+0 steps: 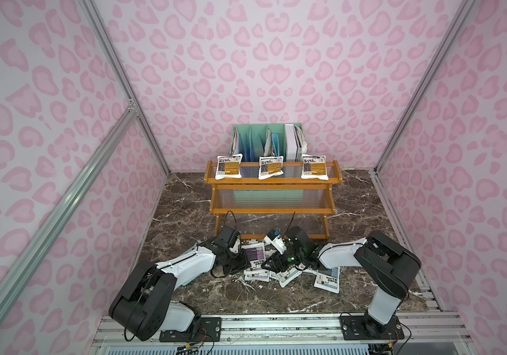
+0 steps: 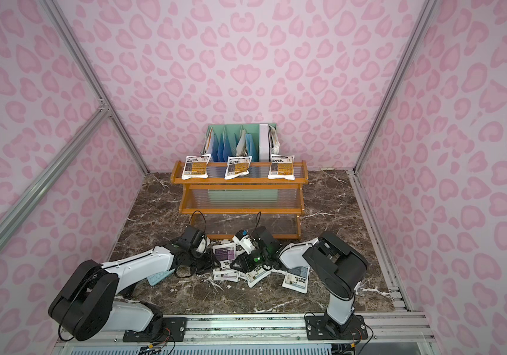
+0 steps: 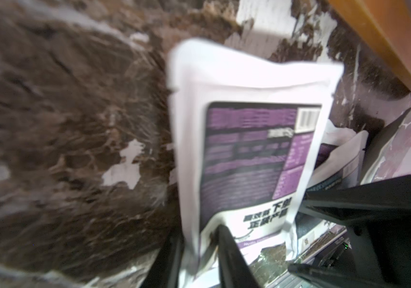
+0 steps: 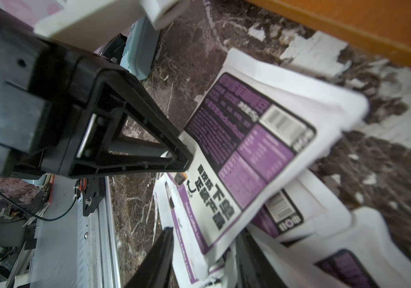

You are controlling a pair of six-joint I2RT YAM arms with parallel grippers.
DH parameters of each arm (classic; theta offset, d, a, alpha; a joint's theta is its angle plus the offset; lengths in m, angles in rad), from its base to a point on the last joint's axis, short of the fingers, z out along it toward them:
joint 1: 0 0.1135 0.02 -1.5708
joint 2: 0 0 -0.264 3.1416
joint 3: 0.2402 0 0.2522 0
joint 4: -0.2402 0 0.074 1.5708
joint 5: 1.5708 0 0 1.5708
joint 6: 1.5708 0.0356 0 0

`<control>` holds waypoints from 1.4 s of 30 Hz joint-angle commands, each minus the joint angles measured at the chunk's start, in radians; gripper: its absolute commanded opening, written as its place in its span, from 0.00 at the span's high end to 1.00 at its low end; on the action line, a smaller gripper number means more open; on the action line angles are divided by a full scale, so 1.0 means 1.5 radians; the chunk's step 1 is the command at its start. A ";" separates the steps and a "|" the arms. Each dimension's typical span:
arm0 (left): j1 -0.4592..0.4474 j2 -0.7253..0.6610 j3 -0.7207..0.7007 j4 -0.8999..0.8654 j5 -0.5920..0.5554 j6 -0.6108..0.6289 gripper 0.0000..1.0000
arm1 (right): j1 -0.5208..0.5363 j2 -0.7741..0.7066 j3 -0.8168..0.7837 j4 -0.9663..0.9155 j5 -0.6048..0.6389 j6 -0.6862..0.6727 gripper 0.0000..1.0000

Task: Place the bagged coffee beans on the shelf by color
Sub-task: Pick up the bagged coffee beans at the center of the board.

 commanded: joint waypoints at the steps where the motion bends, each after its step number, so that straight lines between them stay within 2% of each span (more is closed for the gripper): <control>1: 0.002 -0.011 0.004 -0.061 -0.026 0.014 0.89 | 0.003 -0.005 -0.002 -0.019 0.005 -0.008 0.55; 4: 0.002 -0.046 0.010 -0.098 -0.043 0.015 1.00 | 0.002 -0.019 -0.005 -0.020 0.004 -0.012 0.55; 11: 0.001 -0.155 0.055 -0.194 -0.059 0.037 1.00 | 0.003 -0.066 -0.006 -0.035 -0.015 -0.025 0.54; 17: 0.001 -0.198 0.083 -0.234 -0.048 0.046 1.00 | 0.002 -0.099 0.000 -0.064 -0.021 -0.045 0.53; 22: 0.001 -0.210 0.065 -0.214 -0.047 0.033 1.00 | 0.004 -0.092 0.019 -0.100 -0.022 -0.066 0.53; 28: 0.001 -0.215 0.032 -0.163 -0.040 0.006 1.00 | 0.005 -0.080 0.021 -0.083 -0.025 -0.056 0.53; 35: 0.001 -0.279 -0.040 -0.053 -0.024 -0.036 1.00 | 0.004 -0.053 0.045 -0.065 -0.012 -0.047 0.48; 42: 0.005 -0.341 -0.081 -0.007 -0.009 -0.042 1.00 | 0.002 -0.015 0.071 -0.005 -0.035 -0.003 0.43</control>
